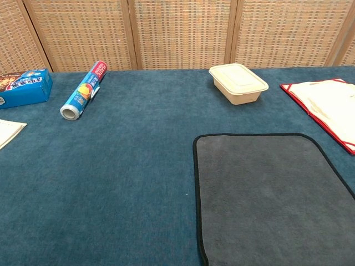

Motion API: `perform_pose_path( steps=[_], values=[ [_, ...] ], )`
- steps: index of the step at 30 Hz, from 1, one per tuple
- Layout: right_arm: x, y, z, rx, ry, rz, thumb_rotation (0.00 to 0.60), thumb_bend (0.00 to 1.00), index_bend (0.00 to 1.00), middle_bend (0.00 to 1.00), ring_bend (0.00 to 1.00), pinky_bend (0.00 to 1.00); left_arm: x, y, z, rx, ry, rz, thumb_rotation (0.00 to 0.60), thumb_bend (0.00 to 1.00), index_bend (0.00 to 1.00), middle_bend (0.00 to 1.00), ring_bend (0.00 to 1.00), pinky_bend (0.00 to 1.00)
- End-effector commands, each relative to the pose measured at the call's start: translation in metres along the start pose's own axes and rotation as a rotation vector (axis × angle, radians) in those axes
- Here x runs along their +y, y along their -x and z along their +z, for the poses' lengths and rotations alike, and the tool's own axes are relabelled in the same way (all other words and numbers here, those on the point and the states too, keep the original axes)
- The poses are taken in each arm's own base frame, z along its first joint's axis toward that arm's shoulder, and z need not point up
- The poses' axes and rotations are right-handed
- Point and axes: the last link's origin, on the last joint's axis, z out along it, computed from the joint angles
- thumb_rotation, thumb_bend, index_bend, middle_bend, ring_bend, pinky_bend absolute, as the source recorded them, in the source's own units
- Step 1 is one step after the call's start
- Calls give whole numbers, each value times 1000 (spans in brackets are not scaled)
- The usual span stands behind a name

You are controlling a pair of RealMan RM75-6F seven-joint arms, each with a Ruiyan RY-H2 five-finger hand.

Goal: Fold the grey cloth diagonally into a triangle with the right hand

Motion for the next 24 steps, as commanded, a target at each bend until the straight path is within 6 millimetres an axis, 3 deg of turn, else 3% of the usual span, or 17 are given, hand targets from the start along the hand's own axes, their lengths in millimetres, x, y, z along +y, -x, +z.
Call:
perform_pose_path(
  steps=[1, 8, 24],
  values=[
    [-2, 1, -1, -6, -3, -1, 600, 4, 20, 0, 0, 0, 0, -1, 0, 3, -2, -3, 600, 117, 0, 0, 0, 0],
    [-13, 3, -12, -6, -40, 2, 600, 4, 20, 0, 0, 0, -1, -2, 0, 11, -1, -16, 600, 116, 0, 0, 0, 0],
    [-27, 27, -53, -86, -119, -40, 600, 3, 44, 0, 0, 0, 2, 1, 0, 6, 7, -11, 600, 117, 0, 0, 0, 0]
  ],
)
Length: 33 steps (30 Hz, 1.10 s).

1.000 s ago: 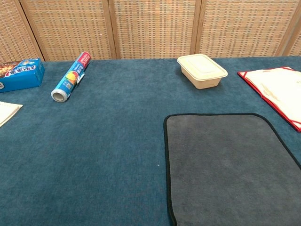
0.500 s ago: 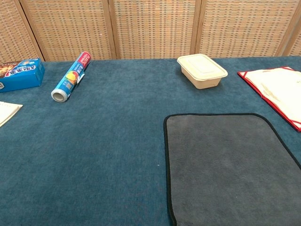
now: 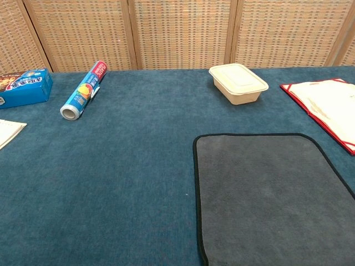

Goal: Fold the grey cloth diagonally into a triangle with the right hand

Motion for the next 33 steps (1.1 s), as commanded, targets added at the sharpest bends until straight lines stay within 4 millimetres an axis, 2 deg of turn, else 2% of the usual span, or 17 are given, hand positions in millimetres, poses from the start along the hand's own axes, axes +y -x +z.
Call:
perform_pose_path(
  steps=[1, 15, 28, 33],
  values=[
    [-10, 7, -8, -45, -34, 30, 600, 4, 45, 0, 0, 0, 0, 0, 0, -1, 1, 1, 600, 117, 0, 0, 0, 0],
    [-44, 39, -16, -129, -147, -6, 600, 3, 56, 0, 0, 0, 0, 0, 0, 4, 4, 2, 600, 117, 0, 0, 0, 0],
    [-54, 58, -6, -124, -183, 18, 600, 3, 264, 0, 0, 0, 5, 3, 0, -3, 15, 8, 600, 116, 0, 0, 0, 0],
    [-56, 63, 0, -114, -187, 28, 600, 4, 285, 0, 0, 0, 5, 3, -1, 1, 20, 4, 600, 116, 0, 0, 0, 0]
  ],
)
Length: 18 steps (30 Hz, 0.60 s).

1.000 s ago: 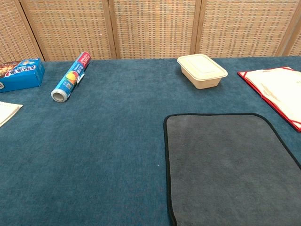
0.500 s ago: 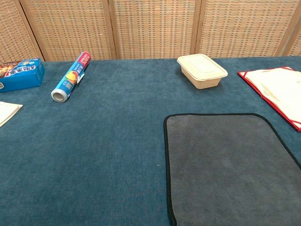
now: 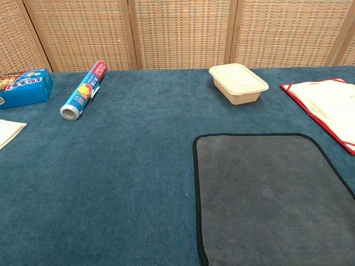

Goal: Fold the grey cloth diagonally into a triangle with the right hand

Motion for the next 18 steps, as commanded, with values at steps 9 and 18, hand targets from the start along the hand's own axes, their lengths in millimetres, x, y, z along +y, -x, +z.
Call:
perform_pose_path(
  steps=[9, 18],
  values=[
    [-4, 14, 16, -14, -17, 9, 600, 3, 321, 0, 0, 0, 1, 3, 2, -7, 6, 0, 600, 116, 0, 0, 0, 0],
    [-5, 24, 28, -23, -12, 16, 600, 4, 359, 0, 0, 0, 4, 6, 3, -18, 11, 5, 600, 116, 0, 0, 0, 0]
  ],
)
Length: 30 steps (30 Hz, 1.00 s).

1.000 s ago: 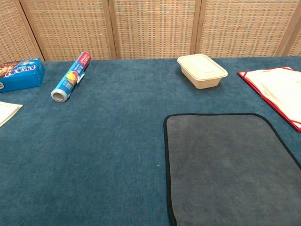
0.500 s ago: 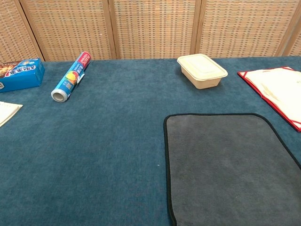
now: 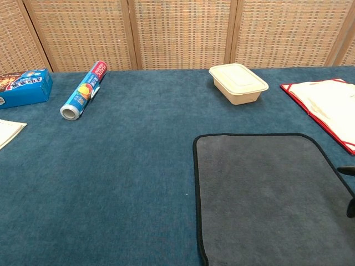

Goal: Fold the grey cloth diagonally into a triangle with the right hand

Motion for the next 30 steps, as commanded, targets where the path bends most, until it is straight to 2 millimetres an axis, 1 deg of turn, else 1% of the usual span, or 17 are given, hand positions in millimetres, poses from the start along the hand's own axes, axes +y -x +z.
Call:
perform_pose_path(
  steps=[1, 9, 17, 30],
  values=[
    [1, 1, 3, 1, 4, 3, 600, 4, 361, 0, 0, 0, 1, 0, 0, 0, 3, 1, 600, 117, 0, 0, 0, 0],
    [4, 4, 7, -4, 15, 0, 600, 4, 374, 0, 0, 0, 1, 0, 0, 0, 7, -8, 600, 116, 0, 0, 0, 0],
    [2, 3, 7, 11, 9, -1, 600, 5, 424, 8, 0, 0, 4, 2, 0, -5, 15, -10, 600, 116, 0, 0, 0, 0],
    [4, 5, 9, 4, 22, -18, 600, 3, 426, 5, 0, 0, 4, 0, 0, -2, 17, -22, 600, 116, 0, 0, 0, 0]
  ],
)
